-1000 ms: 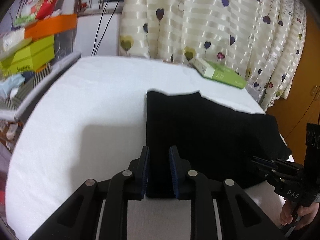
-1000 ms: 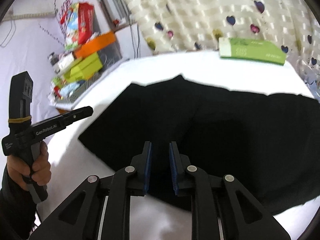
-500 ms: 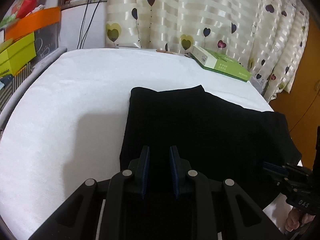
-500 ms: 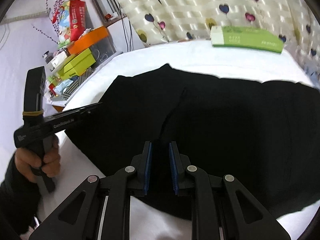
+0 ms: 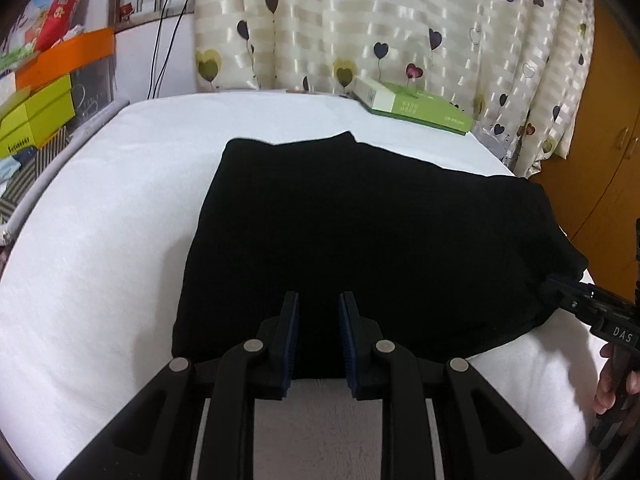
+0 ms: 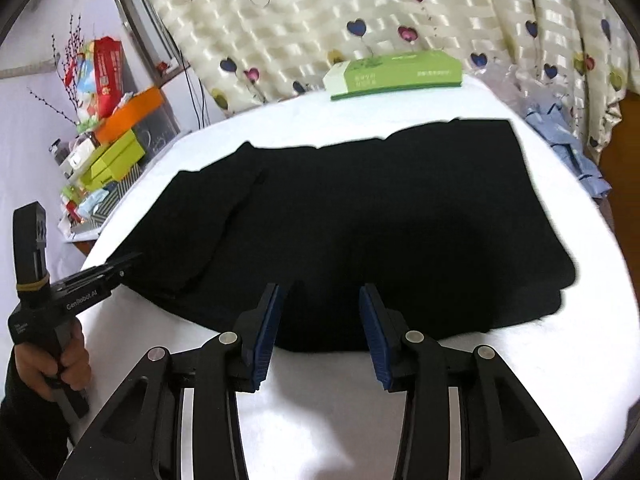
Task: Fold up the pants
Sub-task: 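Open the left gripper and pull it back from the folded pants, then lower the right gripper onto the folded pants' end and close on it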
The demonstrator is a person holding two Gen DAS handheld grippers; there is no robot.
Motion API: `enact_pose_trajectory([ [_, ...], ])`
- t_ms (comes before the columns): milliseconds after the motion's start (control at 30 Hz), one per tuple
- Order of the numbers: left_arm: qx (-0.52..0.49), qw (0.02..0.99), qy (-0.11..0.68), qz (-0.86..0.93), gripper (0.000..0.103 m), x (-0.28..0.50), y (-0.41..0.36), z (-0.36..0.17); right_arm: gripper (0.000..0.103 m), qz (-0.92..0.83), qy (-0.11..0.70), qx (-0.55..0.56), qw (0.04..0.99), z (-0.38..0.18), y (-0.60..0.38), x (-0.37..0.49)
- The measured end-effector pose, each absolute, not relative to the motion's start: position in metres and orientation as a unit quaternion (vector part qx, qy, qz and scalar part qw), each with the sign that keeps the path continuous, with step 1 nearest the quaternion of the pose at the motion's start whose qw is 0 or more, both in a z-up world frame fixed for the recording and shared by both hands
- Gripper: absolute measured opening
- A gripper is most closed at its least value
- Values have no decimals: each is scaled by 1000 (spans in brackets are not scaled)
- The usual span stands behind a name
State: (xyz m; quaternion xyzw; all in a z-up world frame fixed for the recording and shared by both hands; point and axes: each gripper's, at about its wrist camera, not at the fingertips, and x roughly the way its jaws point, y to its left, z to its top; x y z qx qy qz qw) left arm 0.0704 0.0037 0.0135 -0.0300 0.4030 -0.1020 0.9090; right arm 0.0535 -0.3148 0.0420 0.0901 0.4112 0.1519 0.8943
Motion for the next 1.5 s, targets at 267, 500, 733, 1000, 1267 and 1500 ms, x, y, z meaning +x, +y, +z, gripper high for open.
enact_pose_trajectory([
  [267, -38, 911, 395, -110, 23, 33, -13, 18, 44, 134, 413, 120, 893, 37, -342, 23],
  [500, -18, 907, 406, -110, 24, 14, -31, 11, 45, 113, 422, 129, 890, 29, -351, 12],
  [733, -12, 902, 419, -105, 27, 10, -38, 6, 45, 97, 428, 122, 890, 27, -351, 14],
  [1000, 0, 901, 420, -107, 34, 8, -45, 5, 46, 81, 429, 130, 890, 24, -360, 20],
  [1267, 7, 900, 421, -115, 44, 9, -49, 5, 46, 87, 427, 164, 885, 22, -371, 31],
  [1500, -1, 899, 421, -118, 44, 9, -48, 4, 46, 83, 423, 218, 876, 20, -386, 45],
])
